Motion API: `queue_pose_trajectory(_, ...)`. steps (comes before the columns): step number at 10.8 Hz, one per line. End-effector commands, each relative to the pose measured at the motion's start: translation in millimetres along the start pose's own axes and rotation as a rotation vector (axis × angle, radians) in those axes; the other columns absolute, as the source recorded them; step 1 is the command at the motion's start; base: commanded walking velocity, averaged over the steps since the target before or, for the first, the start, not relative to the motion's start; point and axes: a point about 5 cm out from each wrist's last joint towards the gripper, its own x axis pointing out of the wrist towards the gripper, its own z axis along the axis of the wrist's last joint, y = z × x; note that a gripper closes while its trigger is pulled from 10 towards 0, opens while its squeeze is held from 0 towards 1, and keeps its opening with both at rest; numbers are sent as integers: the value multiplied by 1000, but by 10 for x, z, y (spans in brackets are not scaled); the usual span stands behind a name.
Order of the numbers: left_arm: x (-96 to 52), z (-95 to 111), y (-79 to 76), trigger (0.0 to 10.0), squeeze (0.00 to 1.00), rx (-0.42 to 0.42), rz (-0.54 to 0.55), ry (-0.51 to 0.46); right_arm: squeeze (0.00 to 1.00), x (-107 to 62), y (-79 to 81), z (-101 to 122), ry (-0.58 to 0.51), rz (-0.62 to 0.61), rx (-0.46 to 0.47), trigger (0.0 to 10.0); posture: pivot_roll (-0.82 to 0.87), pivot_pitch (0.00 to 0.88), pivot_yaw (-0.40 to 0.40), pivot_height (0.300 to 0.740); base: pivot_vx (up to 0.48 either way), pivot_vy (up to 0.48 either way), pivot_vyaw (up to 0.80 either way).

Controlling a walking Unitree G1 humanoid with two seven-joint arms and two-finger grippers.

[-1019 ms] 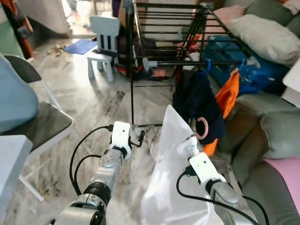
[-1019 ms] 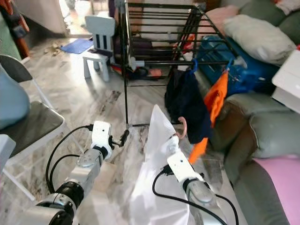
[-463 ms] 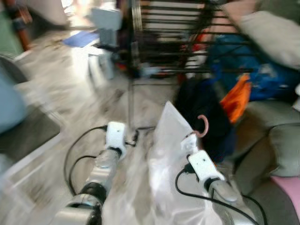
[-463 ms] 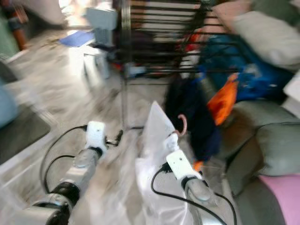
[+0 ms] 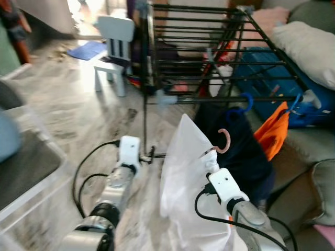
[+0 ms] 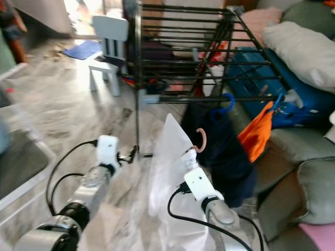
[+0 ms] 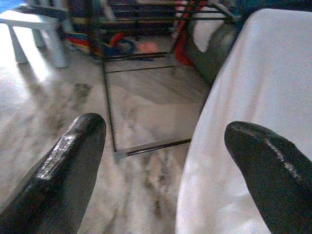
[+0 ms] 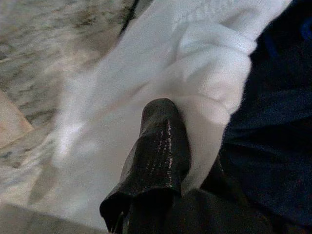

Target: Hang hanger

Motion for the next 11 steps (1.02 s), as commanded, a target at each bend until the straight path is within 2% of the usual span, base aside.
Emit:
queue_pose_trajectory(1,25,21,-84,10000,0,-1,-22,4,0,-30,-96,90,-37,-31,-10,10000,-3,0,-56,740,360,319,0)
queue_pose_trajectory(7,22,-1,-100,10000,0,9,-33,18,0,-32,-72,76,-27,-6,-16,10000,-5,0,-54,740,319,358,0)
queue_pose_trajectory(11,26,10,-103,10000,0,12,-31,13,0,15,-149,133,-43,-34,-26,10000,16,0,-69,740,0,0,0)
